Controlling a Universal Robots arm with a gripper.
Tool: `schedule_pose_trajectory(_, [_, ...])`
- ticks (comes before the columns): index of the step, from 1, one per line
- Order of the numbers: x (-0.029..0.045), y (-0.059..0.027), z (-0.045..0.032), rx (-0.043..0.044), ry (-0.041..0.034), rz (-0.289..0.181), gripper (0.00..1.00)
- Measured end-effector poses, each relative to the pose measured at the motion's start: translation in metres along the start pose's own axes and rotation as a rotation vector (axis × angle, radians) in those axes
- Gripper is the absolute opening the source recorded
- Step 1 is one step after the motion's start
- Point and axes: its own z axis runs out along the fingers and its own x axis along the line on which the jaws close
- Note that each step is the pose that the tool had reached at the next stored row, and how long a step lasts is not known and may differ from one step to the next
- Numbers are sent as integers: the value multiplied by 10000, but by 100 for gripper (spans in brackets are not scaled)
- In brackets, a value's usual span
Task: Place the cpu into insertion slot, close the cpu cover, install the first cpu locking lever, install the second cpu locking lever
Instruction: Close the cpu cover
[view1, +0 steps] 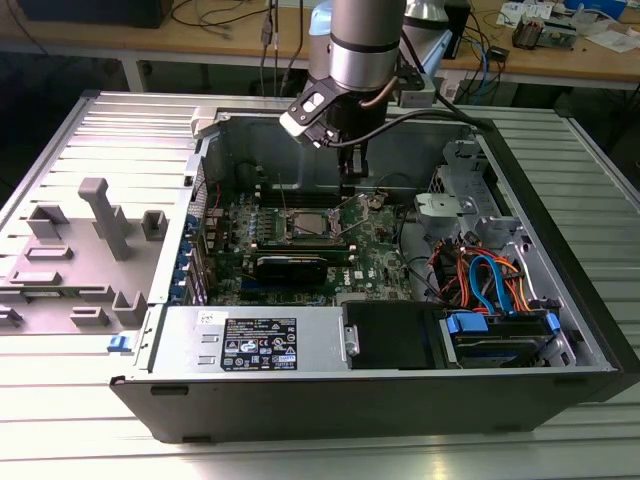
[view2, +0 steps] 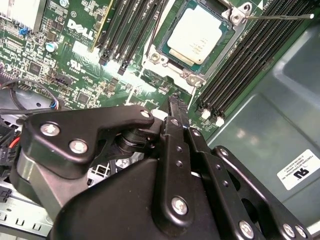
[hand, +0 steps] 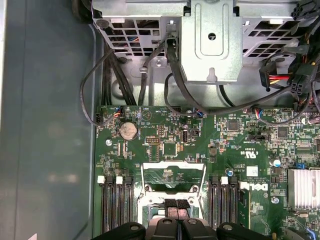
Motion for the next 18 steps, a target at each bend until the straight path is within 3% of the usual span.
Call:
schedule_pose_trajectory(5, [-1, 73, 2, 0, -1, -1, 11])
schedule_pose_trajectory(18, [-2, 138, 4, 1, -2, 0, 11])
